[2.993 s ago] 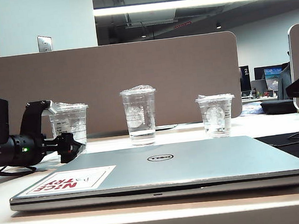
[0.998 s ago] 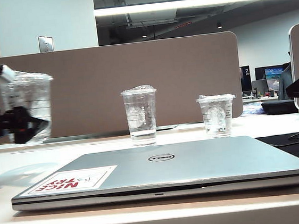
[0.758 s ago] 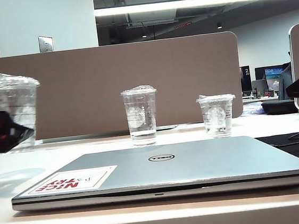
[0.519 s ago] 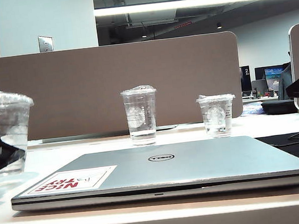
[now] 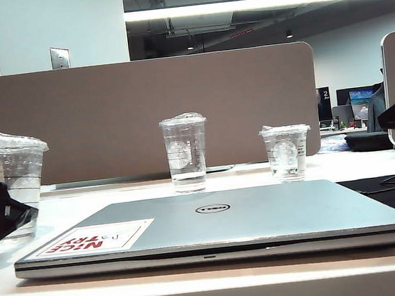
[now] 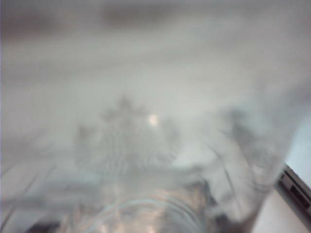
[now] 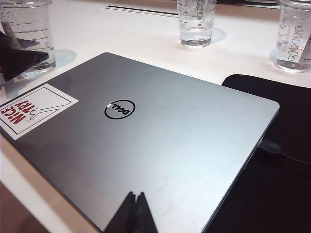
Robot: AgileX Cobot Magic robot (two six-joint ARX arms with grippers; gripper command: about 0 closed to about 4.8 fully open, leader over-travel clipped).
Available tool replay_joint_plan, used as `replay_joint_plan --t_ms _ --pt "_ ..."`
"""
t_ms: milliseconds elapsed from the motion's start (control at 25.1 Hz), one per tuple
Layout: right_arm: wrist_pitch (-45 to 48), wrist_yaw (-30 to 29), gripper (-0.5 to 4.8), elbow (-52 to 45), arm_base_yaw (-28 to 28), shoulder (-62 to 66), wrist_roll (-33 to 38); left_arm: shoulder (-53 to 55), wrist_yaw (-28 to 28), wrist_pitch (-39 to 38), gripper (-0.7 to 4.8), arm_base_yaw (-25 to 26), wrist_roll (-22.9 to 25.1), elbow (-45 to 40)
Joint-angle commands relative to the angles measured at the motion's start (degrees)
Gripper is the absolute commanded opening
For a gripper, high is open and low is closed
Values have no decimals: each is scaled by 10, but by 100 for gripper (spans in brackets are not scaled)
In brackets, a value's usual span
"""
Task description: Pick up the coffee cup on the left and place it on the left side of the laptop.
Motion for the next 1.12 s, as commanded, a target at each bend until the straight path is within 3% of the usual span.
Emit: replay_joint_plan --t_ms 40,200,319,519,838,958,998,1117 --pt "10 1 -5 -2 0 0 0 1 0 9 383 1 1 -2" --pt "10 1 -5 -2 0 0 0 1 0 10 419 1 0 -3" --pt "10 1 -5 -2 0 0 0 1 1 10 475 1 1 -5" --pt "10 1 -5 -2 0 0 0 -13 7 12 479 1 0 -37" --pt "10 1 -5 -2 0 0 0 -167 -1 12 479 1 -1 -129" --pt "10 1 -5 -2 0 -1 0 -212 5 -11 479 1 -24 -130" --pt "10 1 -5 -2 0 -3 0 -222 9 -11 465 1 -32 -130" --pt "8 1 -5 -2 -1 -10 0 -255 44 -10 195 1 -57 -130"
